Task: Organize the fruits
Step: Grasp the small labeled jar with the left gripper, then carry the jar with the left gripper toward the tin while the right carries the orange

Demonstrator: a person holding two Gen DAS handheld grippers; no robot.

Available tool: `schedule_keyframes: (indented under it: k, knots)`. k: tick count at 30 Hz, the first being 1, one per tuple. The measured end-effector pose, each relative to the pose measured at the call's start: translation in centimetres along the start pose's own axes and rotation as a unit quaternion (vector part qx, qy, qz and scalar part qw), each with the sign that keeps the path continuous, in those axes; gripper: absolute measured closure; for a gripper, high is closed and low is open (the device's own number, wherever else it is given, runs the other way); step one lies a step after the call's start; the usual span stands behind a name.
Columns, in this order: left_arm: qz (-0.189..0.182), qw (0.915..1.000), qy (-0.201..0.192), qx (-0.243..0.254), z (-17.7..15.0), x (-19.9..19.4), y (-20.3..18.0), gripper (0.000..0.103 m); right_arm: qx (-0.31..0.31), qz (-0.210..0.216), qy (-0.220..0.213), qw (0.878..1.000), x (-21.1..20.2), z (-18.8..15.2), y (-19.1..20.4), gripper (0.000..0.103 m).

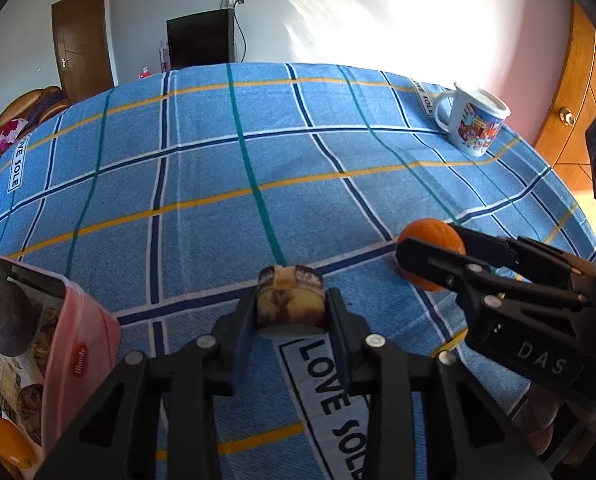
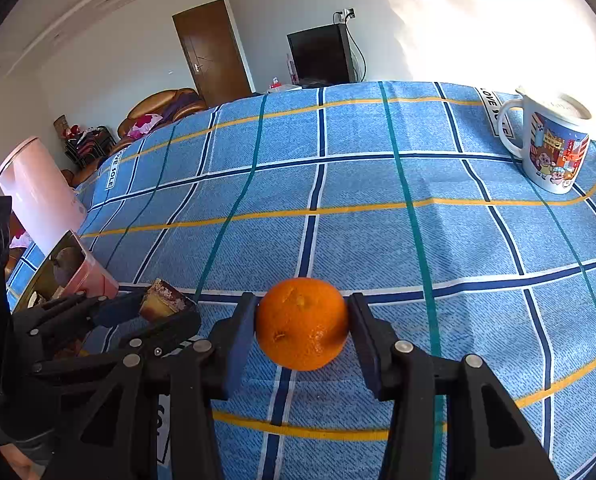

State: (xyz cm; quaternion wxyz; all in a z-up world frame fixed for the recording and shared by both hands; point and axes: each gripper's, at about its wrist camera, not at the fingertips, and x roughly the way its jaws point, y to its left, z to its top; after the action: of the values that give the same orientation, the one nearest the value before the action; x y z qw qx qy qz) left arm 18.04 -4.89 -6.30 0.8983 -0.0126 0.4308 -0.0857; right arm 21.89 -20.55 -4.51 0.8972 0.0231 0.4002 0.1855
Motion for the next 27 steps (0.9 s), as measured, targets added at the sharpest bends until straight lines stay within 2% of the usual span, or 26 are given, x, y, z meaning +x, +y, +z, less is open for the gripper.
schedule_keyframes:
  k: [14,27]
  knots:
    - [0.018,0.9988,-0.044,0.012,-0.4,-1.7,-0.4,0.068,0.001,0.015,-0.019,1.0,-0.7,-0.1,-0.1,0.055]
    - [0.028,0.9964,-0.08,0.003,-0.6,-3.0,0.0,0.068,-0.002,0.026,-0.045,0.999,-1.8,-0.2,0.1,0.055]
